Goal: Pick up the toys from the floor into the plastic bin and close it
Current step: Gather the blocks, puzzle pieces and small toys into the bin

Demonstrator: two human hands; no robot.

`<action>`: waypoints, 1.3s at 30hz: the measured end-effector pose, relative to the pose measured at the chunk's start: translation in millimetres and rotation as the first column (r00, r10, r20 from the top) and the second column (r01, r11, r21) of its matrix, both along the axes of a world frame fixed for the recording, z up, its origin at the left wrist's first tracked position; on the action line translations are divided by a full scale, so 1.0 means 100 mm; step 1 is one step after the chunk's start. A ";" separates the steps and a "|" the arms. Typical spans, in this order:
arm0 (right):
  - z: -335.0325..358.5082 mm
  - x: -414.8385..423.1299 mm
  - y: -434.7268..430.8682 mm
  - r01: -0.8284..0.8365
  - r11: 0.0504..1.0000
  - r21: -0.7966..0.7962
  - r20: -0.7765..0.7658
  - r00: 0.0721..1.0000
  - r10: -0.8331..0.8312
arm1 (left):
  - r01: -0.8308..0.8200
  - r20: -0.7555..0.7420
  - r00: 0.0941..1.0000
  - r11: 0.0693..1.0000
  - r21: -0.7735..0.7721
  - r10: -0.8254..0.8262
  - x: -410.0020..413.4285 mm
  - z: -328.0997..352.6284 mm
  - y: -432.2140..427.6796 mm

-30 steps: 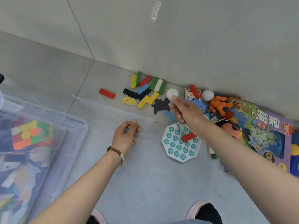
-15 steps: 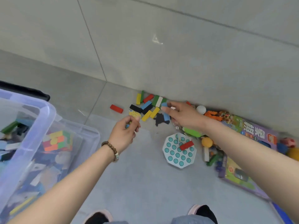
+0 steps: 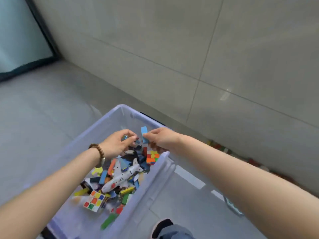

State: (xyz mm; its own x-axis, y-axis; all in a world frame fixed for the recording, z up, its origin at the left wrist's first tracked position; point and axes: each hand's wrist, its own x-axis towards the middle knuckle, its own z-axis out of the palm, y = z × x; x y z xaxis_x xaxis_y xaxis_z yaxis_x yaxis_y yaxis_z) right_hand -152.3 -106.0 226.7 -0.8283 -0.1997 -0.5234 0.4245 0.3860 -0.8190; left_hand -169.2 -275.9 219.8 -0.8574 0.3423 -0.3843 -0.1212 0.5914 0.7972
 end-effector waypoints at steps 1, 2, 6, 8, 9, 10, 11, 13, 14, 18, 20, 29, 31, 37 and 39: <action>-0.08 -0.06 -0.12 -0.016 0.999 0.050 0.005 1.000 0.016 | -0.016 0.065 0.998 1.000 -0.013 0.017 -0.01 -0.04 -0.15; -0.14 -0.10 -0.19 -0.040 0.995 0.095 0.018 0.999 0.039 | -0.012 0.101 0.995 0.999 -0.046 0.017 -0.01 -0.09 -0.27; -0.15 -0.09 -0.03 -0.094 0.941 0.325 -0.079 0.989 0.126 | 0.071 0.084 0.995 0.967 -0.246 -0.052 -0.03 -0.19 -0.40; -0.06 -0.01 0.29 -0.038 0.949 0.314 -0.157 0.983 0.091 | 0.094 0.038 0.996 0.956 -0.278 -0.086 -0.05 -0.16 -0.26; -0.01 0.06 0.49 -0.009 0.954 0.301 -0.162 0.985 0.060 | 0.110 0.013 0.994 0.953 -0.282 -0.111 -0.06 -0.13 -0.14; 0.03 0.14 0.73 0.021 0.953 0.303 -0.154 0.988 0.028 | 0.134 -0.013 0.990 0.950 -0.281 -0.144 -0.06 -0.10 -0.01; 0.05 0.23 0.97 0.052 0.946 0.319 -0.141 0.990 -0.006 | 0.165 -0.042 0.982 0.947 -0.276 -0.183 -0.07 -0.07 0.15; 0.07 0.47 1.51 0.112 0.929 0.352 -0.101 0.992 -0.081 | 0.219 -0.104 0.962 0.944 -0.246 -0.251 -0.06 -0.02 0.54; 0.05 0.60 1.78 0.136 0.918 0.372 -0.073 0.990 -0.116 | 0.245 -0.128 0.952 0.944 -0.222 -0.277 -0.04 -0.01 0.75; -0.27 1.23 2.70 0.176 0.874 0.453 0.076 0.969 -0.234 | 0.380 -0.195 0.890 0.907 -0.179 -0.411 0.13 -0.16 1.72; -0.55 1.56 2.98 0.201 0.859 0.471 0.122 0.950 -0.289 | 0.444 -0.187 0.863 0.881 -0.162 -0.469 0.28 -0.36 2.18; -1.93 2.30 3.41 0.446 0.783 0.434 0.027 0.862 -0.506 | 0.595 0.092 0.800 0.766 -0.243 -0.593 0.92 -1.95 3.38; -2.16 2.28 3.45 0.523 0.776 0.353 0.015 0.826 -0.563 | 0.573 0.117 0.819 0.787 -0.228 -0.562 0.93 -2.22 3.49; -2.58 2.19 3.51 0.580 0.758 0.298 -0.121 0.811 -0.573 | 0.536 -0.001 0.837 0.820 -0.204 -0.547 0.88 -2.67 3.72; -2.64 2.17 3.49 0.533 0.766 0.359 -0.169 0.845 -0.508 | 0.535 -0.041 0.833 0.823 -0.188 -0.551 0.89 -2.75 3.77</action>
